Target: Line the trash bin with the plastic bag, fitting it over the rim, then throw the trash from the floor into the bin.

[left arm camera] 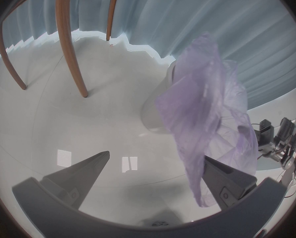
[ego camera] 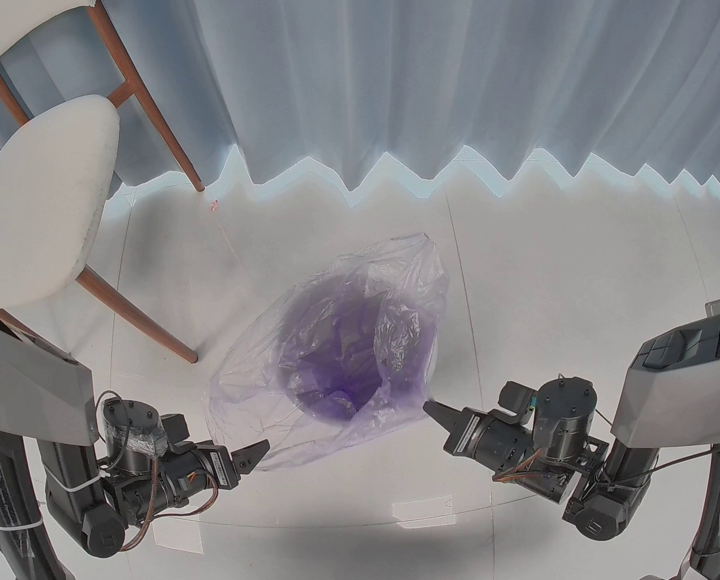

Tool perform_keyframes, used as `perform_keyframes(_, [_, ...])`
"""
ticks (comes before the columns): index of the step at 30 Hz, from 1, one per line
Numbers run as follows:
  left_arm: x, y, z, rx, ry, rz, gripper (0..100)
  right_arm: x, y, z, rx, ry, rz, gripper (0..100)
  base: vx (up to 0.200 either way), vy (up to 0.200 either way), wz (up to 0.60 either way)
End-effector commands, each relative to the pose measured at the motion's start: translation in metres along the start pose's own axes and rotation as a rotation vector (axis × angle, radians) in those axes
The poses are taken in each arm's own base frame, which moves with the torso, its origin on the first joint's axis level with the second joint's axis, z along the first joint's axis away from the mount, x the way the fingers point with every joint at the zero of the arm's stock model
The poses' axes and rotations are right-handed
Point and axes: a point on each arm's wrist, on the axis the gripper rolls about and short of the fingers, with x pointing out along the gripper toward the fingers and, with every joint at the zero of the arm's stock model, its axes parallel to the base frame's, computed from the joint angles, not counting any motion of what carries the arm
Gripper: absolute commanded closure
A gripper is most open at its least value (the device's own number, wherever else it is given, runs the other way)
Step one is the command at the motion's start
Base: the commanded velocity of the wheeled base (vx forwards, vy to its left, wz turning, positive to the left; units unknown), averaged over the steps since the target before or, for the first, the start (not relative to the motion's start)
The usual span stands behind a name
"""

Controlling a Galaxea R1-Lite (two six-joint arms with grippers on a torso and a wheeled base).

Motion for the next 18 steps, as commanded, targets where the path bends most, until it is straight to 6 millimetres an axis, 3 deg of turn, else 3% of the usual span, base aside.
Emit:
perform_keyframes(1, [0.011, 0.007, -0.018, 0.026, 0.069, 0.074, 0, -0.001, -0.017, -0.019, -0.025, 0.088, -0.049, 100, 0.000, 0.000, 0.00])
perform_keyframes(10, [0.018, 0.007, -0.027, 0.029, 0.106, 0.080, 0, 0.006, -0.046, -0.020, -0.043, 0.085, -0.125, 100, 0.000, 0.000, 0.00])
perform_keyframes(18, [0.030, 0.007, -0.026, -0.026, 0.087, 0.075, 0, 0.013, -0.058, -0.016, -0.044, 0.063, -0.146, 100, 0.000, 0.000, 0.00])
